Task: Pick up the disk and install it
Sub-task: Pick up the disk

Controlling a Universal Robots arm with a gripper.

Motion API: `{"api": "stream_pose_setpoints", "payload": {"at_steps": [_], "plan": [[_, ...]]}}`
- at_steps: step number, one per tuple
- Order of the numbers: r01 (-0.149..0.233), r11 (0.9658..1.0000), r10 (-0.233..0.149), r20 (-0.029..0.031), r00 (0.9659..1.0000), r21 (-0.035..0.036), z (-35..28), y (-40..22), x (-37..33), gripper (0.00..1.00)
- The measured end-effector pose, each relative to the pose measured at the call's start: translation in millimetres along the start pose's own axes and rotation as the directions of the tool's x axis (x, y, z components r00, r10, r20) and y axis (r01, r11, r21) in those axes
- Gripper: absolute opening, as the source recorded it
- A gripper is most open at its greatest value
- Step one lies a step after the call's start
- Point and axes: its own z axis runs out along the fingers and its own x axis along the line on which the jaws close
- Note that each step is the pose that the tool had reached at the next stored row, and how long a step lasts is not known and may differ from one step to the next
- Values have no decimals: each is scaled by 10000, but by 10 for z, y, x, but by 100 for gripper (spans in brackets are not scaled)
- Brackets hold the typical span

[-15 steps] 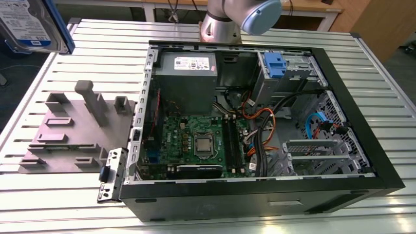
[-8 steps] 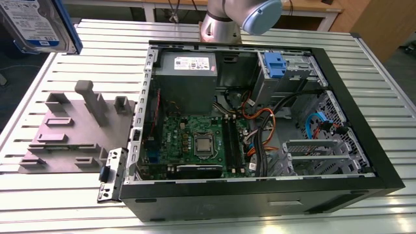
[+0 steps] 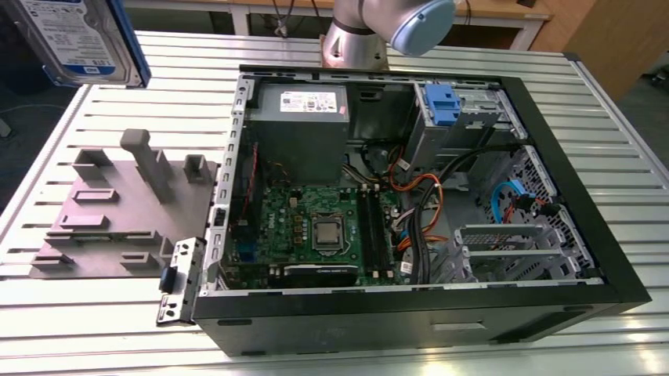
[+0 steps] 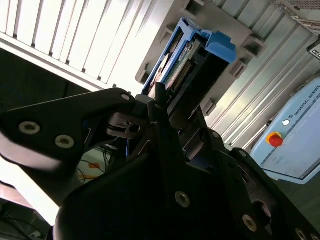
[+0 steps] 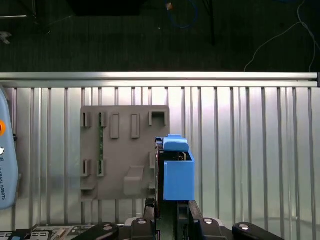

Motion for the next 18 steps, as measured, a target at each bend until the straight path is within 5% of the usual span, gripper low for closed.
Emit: {"api": "stream_pose_setpoints", "payload": {"at_steps": [18], "plan": [[0, 10000, 0, 0, 10000, 1, -6, -282, -7, 35]]}}
